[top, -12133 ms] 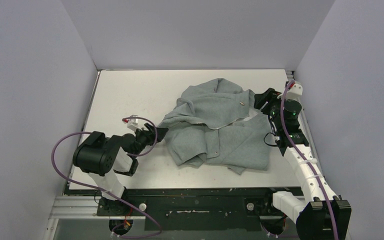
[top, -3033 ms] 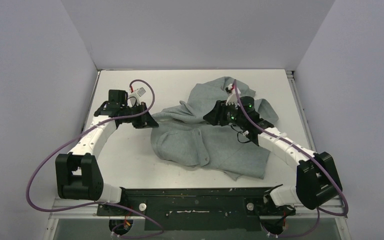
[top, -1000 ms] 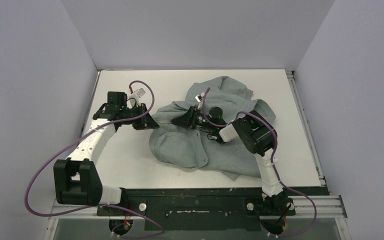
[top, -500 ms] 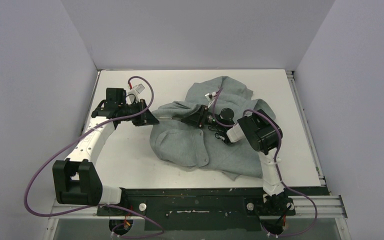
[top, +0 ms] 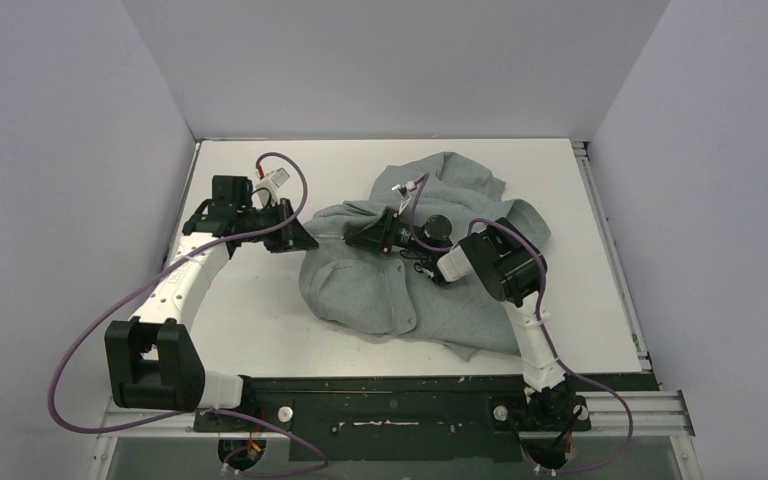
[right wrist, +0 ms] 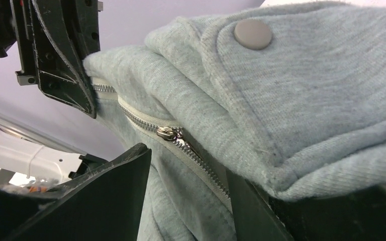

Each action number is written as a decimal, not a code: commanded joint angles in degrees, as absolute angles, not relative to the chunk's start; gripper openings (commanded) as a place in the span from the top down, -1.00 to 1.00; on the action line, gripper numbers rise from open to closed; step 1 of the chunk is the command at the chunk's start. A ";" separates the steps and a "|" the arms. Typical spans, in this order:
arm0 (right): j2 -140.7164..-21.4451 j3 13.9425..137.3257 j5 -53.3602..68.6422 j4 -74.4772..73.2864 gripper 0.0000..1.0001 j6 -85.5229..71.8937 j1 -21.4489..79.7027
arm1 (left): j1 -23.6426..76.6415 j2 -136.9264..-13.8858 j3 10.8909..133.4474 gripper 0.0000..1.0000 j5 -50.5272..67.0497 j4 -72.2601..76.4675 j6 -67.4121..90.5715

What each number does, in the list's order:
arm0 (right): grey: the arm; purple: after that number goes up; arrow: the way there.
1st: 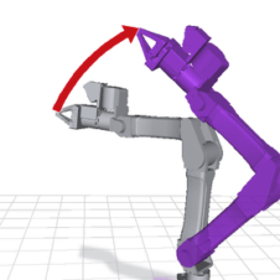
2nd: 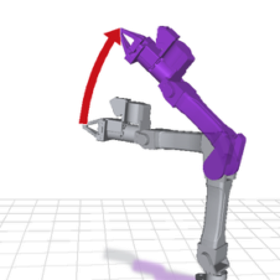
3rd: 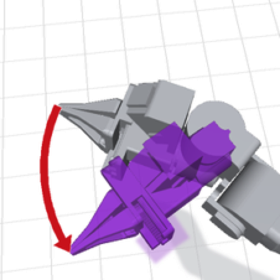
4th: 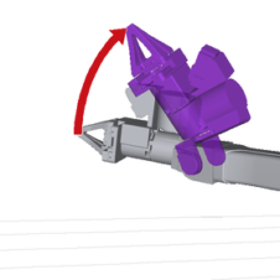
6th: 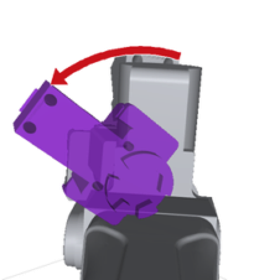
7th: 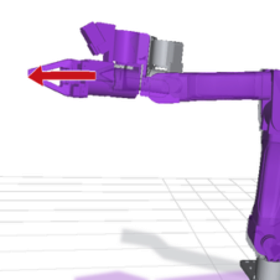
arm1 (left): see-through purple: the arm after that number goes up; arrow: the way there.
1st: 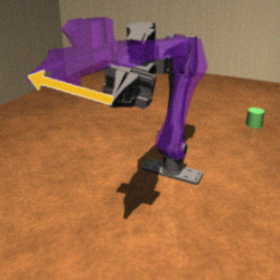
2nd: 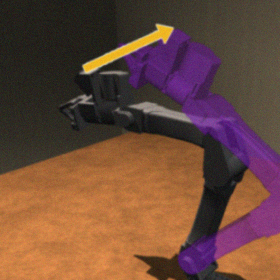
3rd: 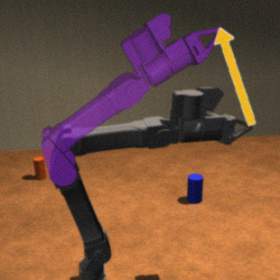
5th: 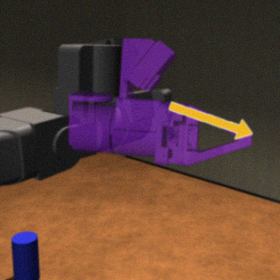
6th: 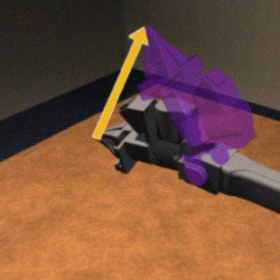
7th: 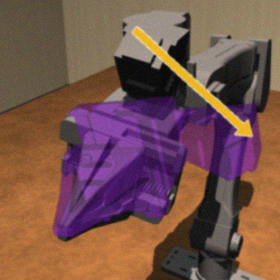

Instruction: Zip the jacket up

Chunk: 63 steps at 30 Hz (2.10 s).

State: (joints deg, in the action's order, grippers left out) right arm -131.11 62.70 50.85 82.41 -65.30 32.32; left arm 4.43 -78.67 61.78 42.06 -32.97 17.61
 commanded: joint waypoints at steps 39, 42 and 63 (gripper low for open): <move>-130.61 62.89 50.18 102.22 0.22 -78.60 31.90 | 4.47 -77.77 62.30 1.00 43.75 -30.32 17.93; -131.10 63.93 50.18 102.22 0.20 -79.28 32.38 | 4.48 -77.87 62.42 1.00 43.77 -30.32 18.02; -131.08 64.71 48.00 98.56 0.57 -77.43 33.55 | 4.41 -78.05 62.30 1.00 43.81 -30.41 17.92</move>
State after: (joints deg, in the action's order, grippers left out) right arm -133.51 64.66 49.47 86.11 -78.30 33.47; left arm 4.45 -78.67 61.76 42.26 -33.12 17.85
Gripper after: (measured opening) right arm 0.234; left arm 0.045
